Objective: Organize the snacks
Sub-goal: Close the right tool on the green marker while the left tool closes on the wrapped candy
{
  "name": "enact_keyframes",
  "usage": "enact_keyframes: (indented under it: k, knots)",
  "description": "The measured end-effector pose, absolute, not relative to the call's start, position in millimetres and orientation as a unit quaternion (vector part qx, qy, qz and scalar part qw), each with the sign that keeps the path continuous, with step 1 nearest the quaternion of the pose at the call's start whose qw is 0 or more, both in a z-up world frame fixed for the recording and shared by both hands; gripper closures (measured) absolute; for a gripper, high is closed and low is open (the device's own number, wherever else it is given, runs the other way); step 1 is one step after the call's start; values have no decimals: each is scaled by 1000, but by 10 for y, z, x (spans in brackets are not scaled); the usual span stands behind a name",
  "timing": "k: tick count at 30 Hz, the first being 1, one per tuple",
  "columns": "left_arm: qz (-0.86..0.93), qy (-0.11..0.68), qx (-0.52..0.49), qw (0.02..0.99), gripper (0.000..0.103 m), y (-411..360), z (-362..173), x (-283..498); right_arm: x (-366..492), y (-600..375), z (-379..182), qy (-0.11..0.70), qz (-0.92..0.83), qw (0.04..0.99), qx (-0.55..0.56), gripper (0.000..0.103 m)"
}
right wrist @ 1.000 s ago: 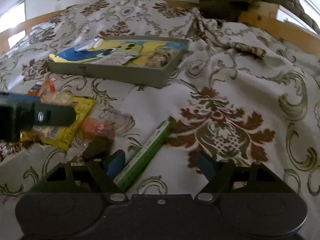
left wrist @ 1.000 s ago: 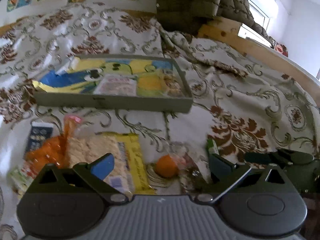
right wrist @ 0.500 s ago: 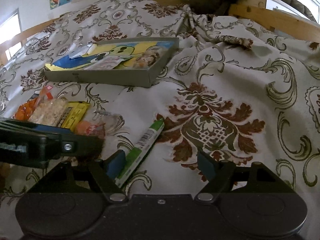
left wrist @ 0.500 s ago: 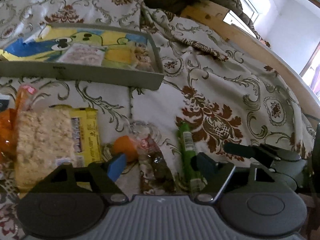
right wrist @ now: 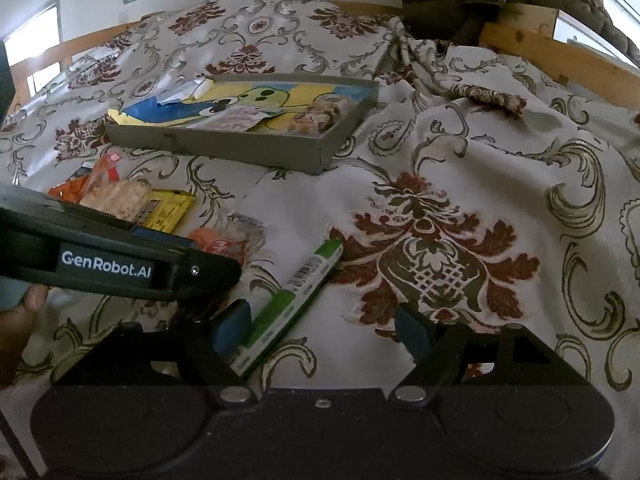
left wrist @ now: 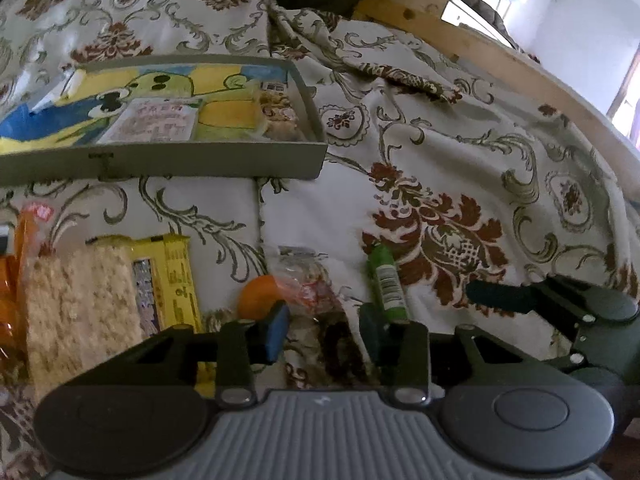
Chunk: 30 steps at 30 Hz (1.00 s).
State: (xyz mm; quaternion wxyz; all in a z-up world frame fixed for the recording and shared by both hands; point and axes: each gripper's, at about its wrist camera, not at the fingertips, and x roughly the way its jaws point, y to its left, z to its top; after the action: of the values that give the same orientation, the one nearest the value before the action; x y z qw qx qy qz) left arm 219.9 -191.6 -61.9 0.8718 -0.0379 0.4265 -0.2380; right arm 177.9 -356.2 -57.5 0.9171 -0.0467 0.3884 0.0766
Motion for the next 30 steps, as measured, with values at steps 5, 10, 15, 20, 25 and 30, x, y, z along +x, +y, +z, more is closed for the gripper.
enact_keyframes:
  k: [5, 10, 15, 20, 25, 30]
  knots:
    - [-253, 420, -15, 871, 47, -2022, -640, 2179, 1775, -3565, -572, 388, 78, 917, -50, 23]
    - [-249, 425, 6, 870, 46, -2156, -625, 2188, 1731, -3592, -551, 386, 78, 918, -53, 23]
    - [-227, 466, -26, 855, 67, -2085, -684, 2205, 1694, -3538, -556, 386, 83, 917, -64, 23]
    - [-216, 461, -15, 861, 67, -1975, -655, 2128, 1706, -3474, -574, 380, 87, 918, -73, 23]
    - [-215, 458, -16, 862, 68, -1843, -633, 2101, 1718, -3459, -578, 371, 79, 922, -75, 31]
    - [-231, 470, -82, 848, 70, -1680, -706, 2176, 1840, -3451, -650, 386, 110, 915, -20, 52]
